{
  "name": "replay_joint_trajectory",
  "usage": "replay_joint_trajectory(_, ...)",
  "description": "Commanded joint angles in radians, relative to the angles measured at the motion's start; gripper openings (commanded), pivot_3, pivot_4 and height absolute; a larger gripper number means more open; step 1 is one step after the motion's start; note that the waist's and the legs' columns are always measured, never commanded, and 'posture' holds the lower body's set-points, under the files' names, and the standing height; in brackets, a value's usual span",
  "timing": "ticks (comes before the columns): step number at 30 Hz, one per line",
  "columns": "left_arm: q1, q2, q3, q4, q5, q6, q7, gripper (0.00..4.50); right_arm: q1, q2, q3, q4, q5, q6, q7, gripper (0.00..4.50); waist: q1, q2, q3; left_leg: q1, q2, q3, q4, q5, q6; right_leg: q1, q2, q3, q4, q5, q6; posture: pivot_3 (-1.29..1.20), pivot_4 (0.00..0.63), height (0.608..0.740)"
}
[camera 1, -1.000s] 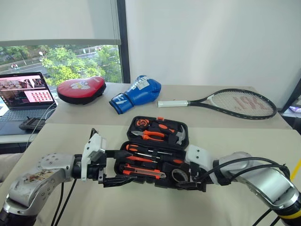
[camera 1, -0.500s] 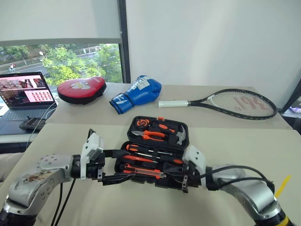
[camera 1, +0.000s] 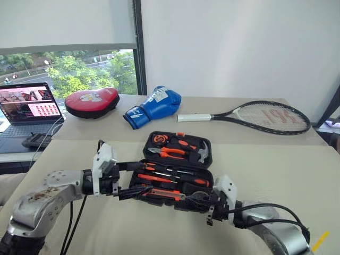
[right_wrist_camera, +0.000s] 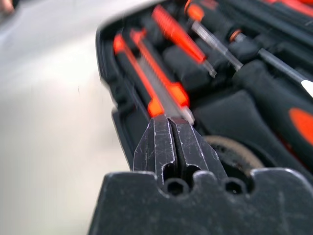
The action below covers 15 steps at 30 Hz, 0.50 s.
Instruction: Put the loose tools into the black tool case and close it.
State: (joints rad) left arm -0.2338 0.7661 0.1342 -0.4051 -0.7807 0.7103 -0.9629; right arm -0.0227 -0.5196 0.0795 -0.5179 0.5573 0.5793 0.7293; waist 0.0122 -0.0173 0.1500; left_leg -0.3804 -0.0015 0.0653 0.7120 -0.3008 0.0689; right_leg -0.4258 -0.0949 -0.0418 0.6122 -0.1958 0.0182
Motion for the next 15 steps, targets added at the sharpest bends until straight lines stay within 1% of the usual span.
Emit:
replay_joint_trajectory(1, -0.043, -0.027, 0.016, 0.023, -0.034, 0.034, 0.041, 4.50, 0.002, -0.008, -0.130, -0.154, 0.210, 0.087, -0.038, 0.02, 0.000, 0.000, 0.000, 0.000, 0.000, 0.000, 0.000, 0.000, -0.001, 0.000, 0.000, 0.000, 0.000, 0.000, 0.000, 0.00, 0.150, 0.740)
replay_joint_trajectory(3, -0.055, -0.036, 0.014, 0.034, -0.034, 0.041, 0.048, 4.50, 0.009, -0.013, -0.157, -0.186, 0.245, 0.120, -0.079, 0.02, 0.000, 0.000, 0.000, 0.000, 0.000, -0.001, -0.001, 0.000, -0.001, 0.000, 0.000, -0.001, 0.000, 0.000, 0.000, 0.00, 0.150, 0.740)
replay_joint_trajectory(6, -0.062, -0.044, 0.007, 0.036, -0.031, 0.042, 0.051, 4.50, 0.042, -0.033, -0.154, -0.208, 0.215, 0.132, -0.117, 0.02, 0.000, 0.000, 0.000, 0.000, 0.000, -0.001, -0.001, 0.000, -0.001, 0.000, 0.000, -0.001, 0.000, 0.000, 0.000, 0.00, 0.150, 0.740)
replay_joint_trajectory(8, -0.064, -0.051, 0.006, 0.036, -0.036, 0.047, 0.055, 4.50, 0.064, -0.046, -0.125, -0.194, 0.158, 0.124, -0.140, 0.02, 0.000, 0.000, 0.000, 0.000, 0.000, -0.001, -0.001, 0.000, -0.001, 0.000, 0.000, -0.001, -0.001, 0.000, 0.000, 0.00, 0.150, 0.740)
replay_joint_trajectory(10, -0.062, -0.055, 0.002, 0.030, -0.035, 0.047, 0.054, 4.50, 0.073, -0.062, -0.064, -0.152, 0.052, 0.093, -0.166, 0.02, 0.000, 0.000, 0.000, -0.001, 0.000, -0.001, -0.001, 0.000, 0.000, 0.000, 0.000, -0.001, -0.001, 0.000, 0.000, 0.00, 0.150, 0.740)
replay_joint_trajectory(13, -0.062, -0.055, 0.004, 0.030, -0.033, 0.049, 0.048, 4.50, 0.062, -0.041, -0.025, -0.079, -0.024, 0.104, -0.230, 0.02, 0.000, 0.000, 0.000, -0.001, 0.000, 0.000, -0.001, 0.000, 0.000, 0.000, 0.000, 0.000, -0.001, 0.000, 0.000, 0.00, 0.150, 0.740)
replay_joint_trajectory(15, -0.063, -0.055, 0.005, 0.033, -0.031, 0.050, 0.045, 4.50, 0.064, -0.049, 0.009, -0.046, -0.073, 0.090, -0.226, 0.02, 0.000, 0.000, 0.000, -0.001, 0.000, 0.000, -0.001, 0.000, -0.001, 0.000, 0.001, 0.000, 0.000, 0.000, 0.000, 0.00, 0.150, 0.740)
